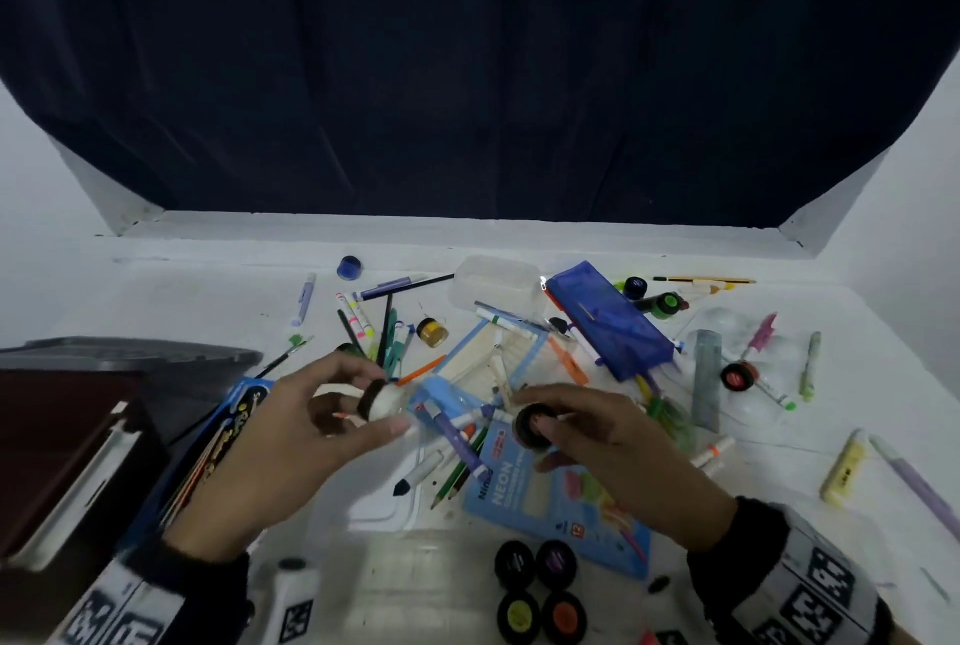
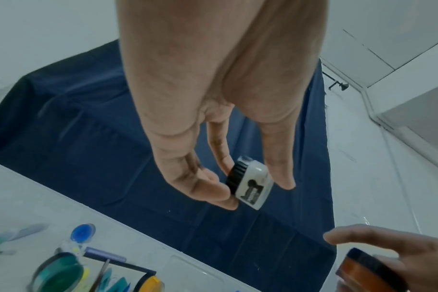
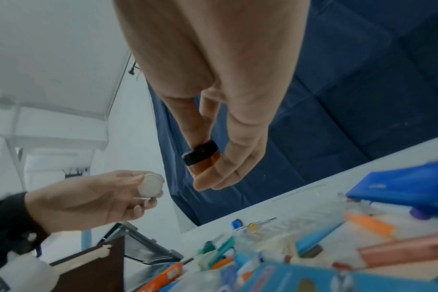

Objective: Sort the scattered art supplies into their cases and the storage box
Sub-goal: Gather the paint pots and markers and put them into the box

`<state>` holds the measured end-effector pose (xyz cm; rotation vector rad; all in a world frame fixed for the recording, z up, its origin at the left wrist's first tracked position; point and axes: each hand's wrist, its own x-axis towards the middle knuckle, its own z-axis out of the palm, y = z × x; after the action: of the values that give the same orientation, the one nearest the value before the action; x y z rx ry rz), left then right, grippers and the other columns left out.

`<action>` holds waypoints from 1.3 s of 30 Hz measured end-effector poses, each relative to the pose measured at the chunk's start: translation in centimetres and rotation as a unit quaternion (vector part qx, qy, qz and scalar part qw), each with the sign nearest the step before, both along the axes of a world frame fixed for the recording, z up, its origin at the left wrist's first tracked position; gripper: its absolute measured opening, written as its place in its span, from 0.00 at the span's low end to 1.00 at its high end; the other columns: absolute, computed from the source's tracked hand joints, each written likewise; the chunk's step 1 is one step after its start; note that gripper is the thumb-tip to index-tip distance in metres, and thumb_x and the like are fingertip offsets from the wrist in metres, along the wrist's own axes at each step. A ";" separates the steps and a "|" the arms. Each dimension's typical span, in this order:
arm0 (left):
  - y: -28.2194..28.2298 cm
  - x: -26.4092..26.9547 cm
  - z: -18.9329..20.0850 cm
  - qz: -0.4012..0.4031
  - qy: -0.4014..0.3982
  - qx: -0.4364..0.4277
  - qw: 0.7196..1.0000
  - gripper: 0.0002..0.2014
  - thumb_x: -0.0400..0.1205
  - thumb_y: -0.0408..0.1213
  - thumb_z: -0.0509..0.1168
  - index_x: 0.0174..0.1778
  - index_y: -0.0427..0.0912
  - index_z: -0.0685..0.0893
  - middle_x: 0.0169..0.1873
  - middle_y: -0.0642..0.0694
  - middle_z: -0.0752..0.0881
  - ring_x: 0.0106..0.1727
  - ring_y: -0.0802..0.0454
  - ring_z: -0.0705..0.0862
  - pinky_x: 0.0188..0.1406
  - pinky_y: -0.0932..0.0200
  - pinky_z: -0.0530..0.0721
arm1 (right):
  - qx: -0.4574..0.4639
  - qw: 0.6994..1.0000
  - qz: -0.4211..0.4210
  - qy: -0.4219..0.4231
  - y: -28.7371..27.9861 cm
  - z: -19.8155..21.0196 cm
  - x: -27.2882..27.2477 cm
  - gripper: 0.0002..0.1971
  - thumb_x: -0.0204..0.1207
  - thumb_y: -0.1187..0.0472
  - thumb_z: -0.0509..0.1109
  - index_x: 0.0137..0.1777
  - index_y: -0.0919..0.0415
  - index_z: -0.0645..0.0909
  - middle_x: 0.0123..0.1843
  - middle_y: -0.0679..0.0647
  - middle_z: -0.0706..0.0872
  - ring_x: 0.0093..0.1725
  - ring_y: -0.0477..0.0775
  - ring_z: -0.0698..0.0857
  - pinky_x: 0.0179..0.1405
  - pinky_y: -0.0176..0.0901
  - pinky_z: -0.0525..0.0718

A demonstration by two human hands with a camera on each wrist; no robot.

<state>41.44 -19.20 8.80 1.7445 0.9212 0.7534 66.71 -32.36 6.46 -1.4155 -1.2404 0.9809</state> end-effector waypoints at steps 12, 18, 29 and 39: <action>-6.8 -2.8 -4.4 -0.059 0.162 0.073 0.982 0.18 0.68 0.41 0.84 0.50 0.59 0.89 0.45 0.64 0.87 0.33 0.57 0.85 0.36 0.72 0.80 | -0.042 0.963 0.127 -0.234 -2.8 -1.5 -4.3 0.14 0.78 0.53 0.75 0.63 0.44 0.82 0.60 0.37 0.84 0.55 0.41 0.84 0.58 0.35 0.82; -8.3 -2.7 -5.9 -0.107 0.222 0.116 0.962 0.19 0.71 0.47 0.82 0.58 0.62 0.87 0.47 0.66 0.87 0.44 0.62 0.85 0.44 0.74 0.79 | -0.025 0.887 0.179 -0.426 -3.1 -2.8 -6.1 0.17 0.78 0.42 0.67 0.64 0.43 0.78 0.58 0.42 0.84 0.60 0.47 0.76 0.58 0.53 0.76; -8.6 -2.8 -6.8 -0.174 0.298 0.125 0.930 0.20 0.77 0.53 0.76 0.65 0.61 0.84 0.46 0.71 0.83 0.47 0.73 0.79 0.47 0.78 0.74 | -0.079 0.829 0.217 -0.509 -3.2 -3.6 -7.5 0.16 0.79 0.38 0.65 0.61 0.45 0.79 0.53 0.47 0.85 0.58 0.49 0.72 0.54 0.52 0.72; -8.5 -2.5 -7.6 -0.202 0.314 0.168 0.912 0.16 0.81 0.52 0.71 0.65 0.59 0.84 0.55 0.61 0.87 0.56 0.62 0.81 0.57 0.68 0.77 | -0.056 0.777 0.226 -0.585 -2.9 -3.4 -8.7 0.15 0.82 0.42 0.64 0.56 0.52 0.80 0.52 0.54 0.85 0.57 0.55 0.77 0.55 0.54 0.68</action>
<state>38.91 -27.67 1.21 2.4583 0.8178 0.0592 58.05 -35.22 3.04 -1.9388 -2.5546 0.3600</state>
